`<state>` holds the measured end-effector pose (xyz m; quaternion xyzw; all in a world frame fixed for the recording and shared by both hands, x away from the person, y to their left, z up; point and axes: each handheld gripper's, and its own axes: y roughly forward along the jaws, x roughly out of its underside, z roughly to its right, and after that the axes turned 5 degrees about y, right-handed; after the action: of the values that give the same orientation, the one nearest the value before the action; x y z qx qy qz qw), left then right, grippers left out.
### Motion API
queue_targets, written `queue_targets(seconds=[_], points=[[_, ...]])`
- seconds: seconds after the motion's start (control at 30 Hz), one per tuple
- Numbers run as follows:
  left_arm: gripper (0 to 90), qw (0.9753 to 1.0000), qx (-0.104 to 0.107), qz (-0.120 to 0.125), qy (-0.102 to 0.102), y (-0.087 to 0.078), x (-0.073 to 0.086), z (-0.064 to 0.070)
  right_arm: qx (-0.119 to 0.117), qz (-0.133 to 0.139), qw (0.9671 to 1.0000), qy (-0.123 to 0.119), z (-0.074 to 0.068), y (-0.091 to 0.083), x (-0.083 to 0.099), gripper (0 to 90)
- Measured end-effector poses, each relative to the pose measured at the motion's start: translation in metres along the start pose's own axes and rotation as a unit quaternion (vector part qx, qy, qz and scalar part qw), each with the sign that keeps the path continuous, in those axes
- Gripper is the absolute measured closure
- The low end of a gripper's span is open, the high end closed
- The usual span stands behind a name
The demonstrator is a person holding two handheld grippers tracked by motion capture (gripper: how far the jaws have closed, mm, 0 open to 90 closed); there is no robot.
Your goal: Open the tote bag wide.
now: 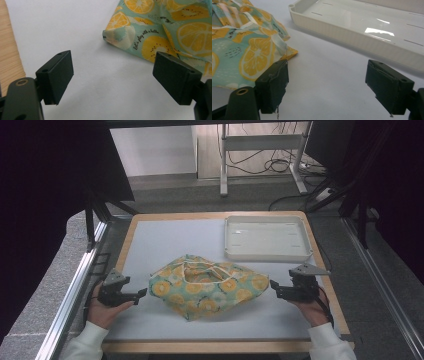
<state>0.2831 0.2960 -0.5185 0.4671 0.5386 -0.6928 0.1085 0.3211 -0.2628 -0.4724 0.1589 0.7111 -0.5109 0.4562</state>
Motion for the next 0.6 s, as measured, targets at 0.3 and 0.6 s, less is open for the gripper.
queue_targets(seconds=[0.3, 0.6], points=[[21.5, 0.9999, -0.003, 0.001, -0.012, -0.001, -0.001, -0.001, -0.01, -0.013, 0.9999, 0.006, 0.003, 0.003, 0.013, 20.7], [22.9, 0.9999, -0.001, 0.008, -0.014, -0.006, 0.001, -0.001, -0.008, -0.009, 0.9999, 0.006, -0.004, -0.003, 0.011, 24.1]])
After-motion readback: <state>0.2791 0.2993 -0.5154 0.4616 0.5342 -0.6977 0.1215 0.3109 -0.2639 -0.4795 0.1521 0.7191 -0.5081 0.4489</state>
